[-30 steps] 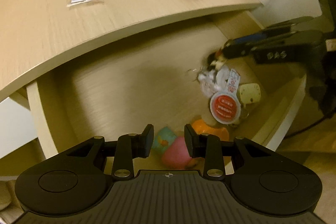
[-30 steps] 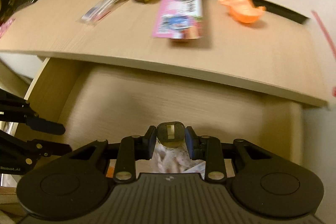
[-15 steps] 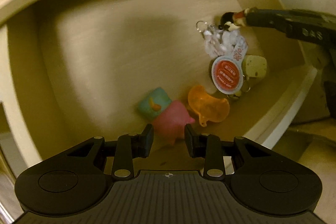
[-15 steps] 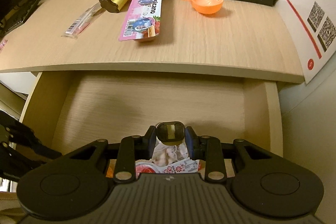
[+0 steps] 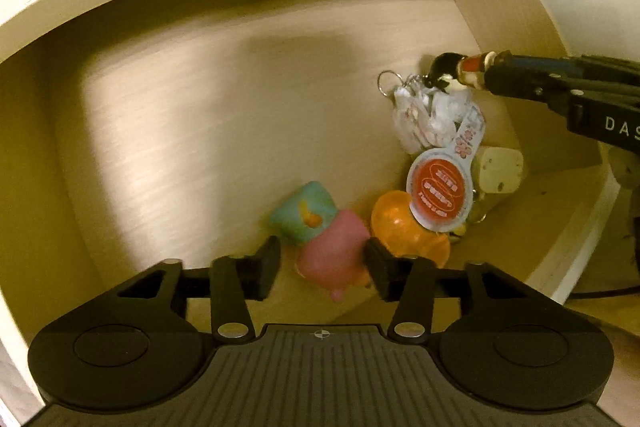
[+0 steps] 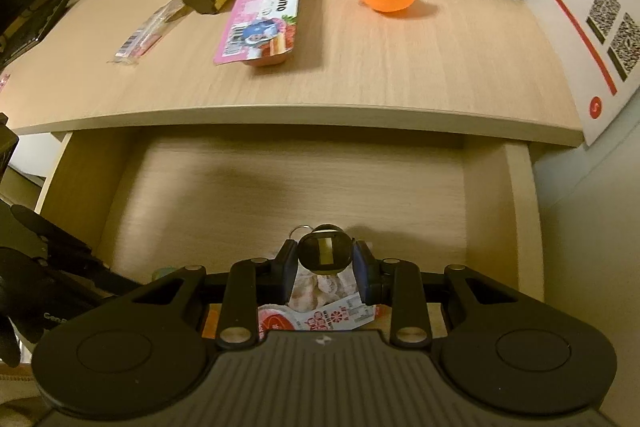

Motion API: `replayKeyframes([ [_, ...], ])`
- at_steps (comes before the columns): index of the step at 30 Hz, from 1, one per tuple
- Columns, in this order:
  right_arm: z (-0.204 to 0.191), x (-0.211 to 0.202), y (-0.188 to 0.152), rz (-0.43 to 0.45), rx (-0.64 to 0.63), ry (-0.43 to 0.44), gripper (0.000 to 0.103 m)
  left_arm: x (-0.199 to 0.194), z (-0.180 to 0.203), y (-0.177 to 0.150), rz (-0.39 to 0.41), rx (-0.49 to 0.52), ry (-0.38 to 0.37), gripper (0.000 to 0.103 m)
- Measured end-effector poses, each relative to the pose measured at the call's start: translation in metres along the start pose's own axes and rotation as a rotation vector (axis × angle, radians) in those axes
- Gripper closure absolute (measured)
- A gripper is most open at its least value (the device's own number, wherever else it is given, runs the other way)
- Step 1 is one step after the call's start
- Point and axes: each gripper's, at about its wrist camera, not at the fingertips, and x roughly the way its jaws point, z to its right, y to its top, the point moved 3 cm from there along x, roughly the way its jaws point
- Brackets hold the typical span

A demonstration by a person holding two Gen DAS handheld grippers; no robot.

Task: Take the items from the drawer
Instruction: 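Grasp the pink-teal bird toy with the left gripper while the right lifts the figurine, then place the bird toy and figurine on the desktop, opening both grippers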

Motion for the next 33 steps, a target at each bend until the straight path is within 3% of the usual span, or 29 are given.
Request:
replayKeyframes([
  [5,0.003,0.014,-0.005,-0.059,-0.007,-0.038,0.074,0.015,0.007,-0.004,-0.015,-0.004,-0.023,0.049],
  [9,0.003,0.021,-0.01,-0.091,0.002,-0.027,0.074,0.009,0.005,0.0,0.049,-0.017,-0.005,0.056],
  [13,0.006,0.014,-0.008,-0.064,0.029,-0.006,0.074,-0.009,-0.002,-0.002,0.117,-0.032,-0.02,0.06],
  [20,-0.004,0.001,-0.001,-0.013,0.029,0.027,0.074,-0.051,0.004,-0.015,0.21,0.031,-0.013,0.061],
  [27,-0.013,-0.056,0.0,0.098,0.02,0.046,0.074,-0.092,0.023,-0.035,0.343,0.123,-0.003,0.061],
  [33,-0.01,-0.116,0.0,0.187,0.044,0.038,0.074,-0.123,0.037,-0.039,0.433,0.167,-0.04,0.061],
])
